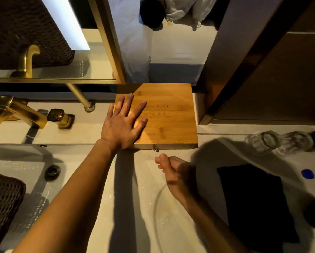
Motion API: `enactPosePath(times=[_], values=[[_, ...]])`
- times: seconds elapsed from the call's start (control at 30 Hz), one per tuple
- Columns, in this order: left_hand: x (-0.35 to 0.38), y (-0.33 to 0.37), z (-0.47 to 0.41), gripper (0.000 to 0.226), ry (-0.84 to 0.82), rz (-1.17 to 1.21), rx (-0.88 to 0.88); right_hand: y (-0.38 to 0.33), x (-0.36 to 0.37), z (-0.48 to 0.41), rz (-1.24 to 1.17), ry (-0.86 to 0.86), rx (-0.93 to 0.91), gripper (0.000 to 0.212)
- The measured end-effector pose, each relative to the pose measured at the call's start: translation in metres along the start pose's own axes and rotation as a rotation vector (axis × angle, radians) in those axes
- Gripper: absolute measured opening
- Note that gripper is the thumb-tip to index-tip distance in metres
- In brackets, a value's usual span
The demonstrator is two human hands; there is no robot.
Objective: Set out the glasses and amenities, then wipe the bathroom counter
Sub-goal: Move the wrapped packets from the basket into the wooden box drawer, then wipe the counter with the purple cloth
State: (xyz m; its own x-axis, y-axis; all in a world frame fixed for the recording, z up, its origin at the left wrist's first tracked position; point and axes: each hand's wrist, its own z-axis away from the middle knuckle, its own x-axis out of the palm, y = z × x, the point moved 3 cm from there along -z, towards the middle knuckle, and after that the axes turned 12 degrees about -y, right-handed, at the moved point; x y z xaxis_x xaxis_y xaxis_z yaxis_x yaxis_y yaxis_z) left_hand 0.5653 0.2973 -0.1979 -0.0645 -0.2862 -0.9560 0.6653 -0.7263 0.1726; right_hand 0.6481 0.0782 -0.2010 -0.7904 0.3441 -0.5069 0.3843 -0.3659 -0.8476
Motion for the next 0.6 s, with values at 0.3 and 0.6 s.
enactPosePath(times=[0.3, 0.6], values=[[-0.002, 0.009, 0.014, 0.062, -0.071, -0.093, -0.152, -0.015, -0.045, 0.047, -0.067, 0.073, -0.273, 0.039], [0.054, 0.03, 0.151, 0.059, -0.047, 0.06, -0.19, 0.088, -0.097, 0.094, -0.032, -0.041, -0.142, 0.047]])
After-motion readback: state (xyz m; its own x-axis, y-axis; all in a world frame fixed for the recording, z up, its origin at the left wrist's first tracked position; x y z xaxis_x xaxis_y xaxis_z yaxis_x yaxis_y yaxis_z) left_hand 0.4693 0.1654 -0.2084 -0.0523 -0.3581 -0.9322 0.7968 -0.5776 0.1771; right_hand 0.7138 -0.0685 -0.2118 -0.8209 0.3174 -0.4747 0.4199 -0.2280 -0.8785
